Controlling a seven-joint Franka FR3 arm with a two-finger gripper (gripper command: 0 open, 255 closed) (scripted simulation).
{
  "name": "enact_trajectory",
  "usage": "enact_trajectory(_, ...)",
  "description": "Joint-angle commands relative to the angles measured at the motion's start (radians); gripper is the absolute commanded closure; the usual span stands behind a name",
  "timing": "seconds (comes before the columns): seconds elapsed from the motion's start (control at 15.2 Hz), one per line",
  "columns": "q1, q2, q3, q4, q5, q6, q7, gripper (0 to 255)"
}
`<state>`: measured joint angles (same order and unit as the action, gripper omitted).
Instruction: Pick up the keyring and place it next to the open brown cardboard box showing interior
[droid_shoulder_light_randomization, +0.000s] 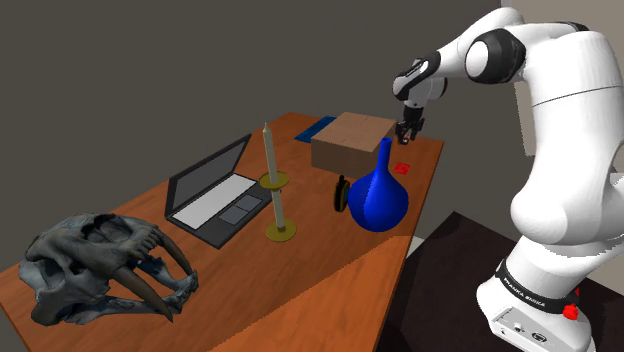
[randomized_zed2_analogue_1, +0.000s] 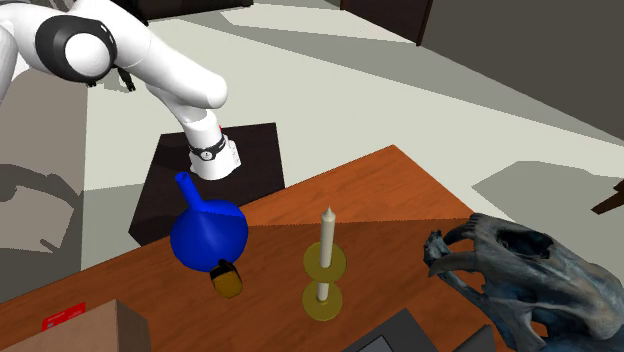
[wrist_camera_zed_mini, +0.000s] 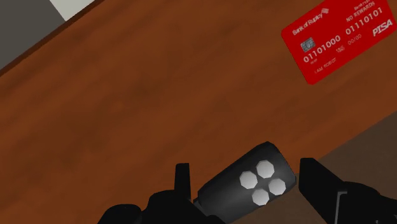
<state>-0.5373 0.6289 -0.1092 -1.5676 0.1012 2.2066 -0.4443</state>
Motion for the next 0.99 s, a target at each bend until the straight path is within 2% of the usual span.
enact_trajectory(0.0, 0.001, 0.012, 0.002, -0.012, 0.002, 0.024, 0.000, 255)
enact_trajectory(0.4, -0.003, 0.066, 0.007, -0.018, 0.009, 0.084, -0.005, 255)
enact_trajectory(0.92, -0.003, 0.066, 0.007, -0.018, 0.009, 0.084, -0.005, 255)
